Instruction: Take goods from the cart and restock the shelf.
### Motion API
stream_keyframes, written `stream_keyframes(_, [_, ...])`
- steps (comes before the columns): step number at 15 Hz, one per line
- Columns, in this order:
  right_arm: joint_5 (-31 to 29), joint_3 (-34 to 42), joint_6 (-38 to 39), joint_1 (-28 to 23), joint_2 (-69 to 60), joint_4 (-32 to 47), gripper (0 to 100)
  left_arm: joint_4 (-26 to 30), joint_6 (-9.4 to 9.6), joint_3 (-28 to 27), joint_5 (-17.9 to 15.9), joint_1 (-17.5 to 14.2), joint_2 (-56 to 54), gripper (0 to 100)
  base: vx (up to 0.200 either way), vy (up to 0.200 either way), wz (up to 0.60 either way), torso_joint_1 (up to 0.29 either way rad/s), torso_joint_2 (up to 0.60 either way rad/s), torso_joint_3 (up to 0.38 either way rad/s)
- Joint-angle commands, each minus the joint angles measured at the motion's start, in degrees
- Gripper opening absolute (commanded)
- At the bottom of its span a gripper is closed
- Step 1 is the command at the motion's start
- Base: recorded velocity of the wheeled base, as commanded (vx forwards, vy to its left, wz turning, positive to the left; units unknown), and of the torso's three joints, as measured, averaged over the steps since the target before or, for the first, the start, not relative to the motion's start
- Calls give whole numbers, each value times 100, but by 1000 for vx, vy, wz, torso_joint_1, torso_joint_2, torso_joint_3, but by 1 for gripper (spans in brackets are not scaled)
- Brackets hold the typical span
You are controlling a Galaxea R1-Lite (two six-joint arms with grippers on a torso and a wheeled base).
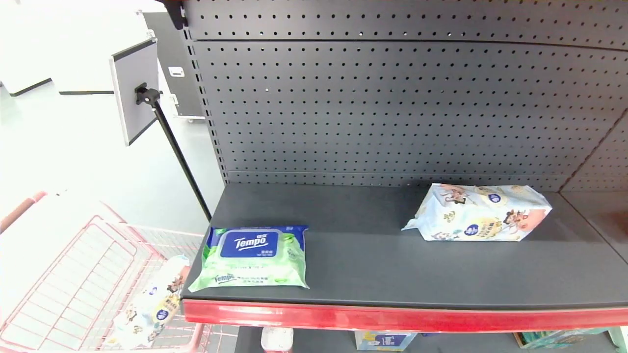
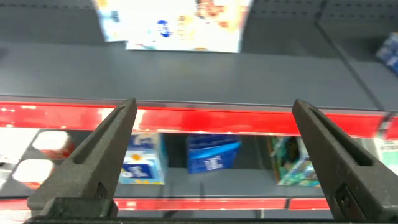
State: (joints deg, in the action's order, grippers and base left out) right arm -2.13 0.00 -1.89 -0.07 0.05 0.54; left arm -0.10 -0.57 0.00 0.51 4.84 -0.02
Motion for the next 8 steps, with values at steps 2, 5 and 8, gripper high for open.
stream_keyframes(2, [2,0,-4,-1,4,-1,100,1,-4,0,2,-1,2,100,0,200,0,0,7,5])
stream_keyframes(5, [161,0,4,-1,4,-1,100,1,-4,0,2,-1,2,100,0,200,0,1,4,-1])
stream_keyframes(8, [169,0,4,-1,4,-1,100,1,-4,0,2,-1,2,100,0,200,0,1,4,4])
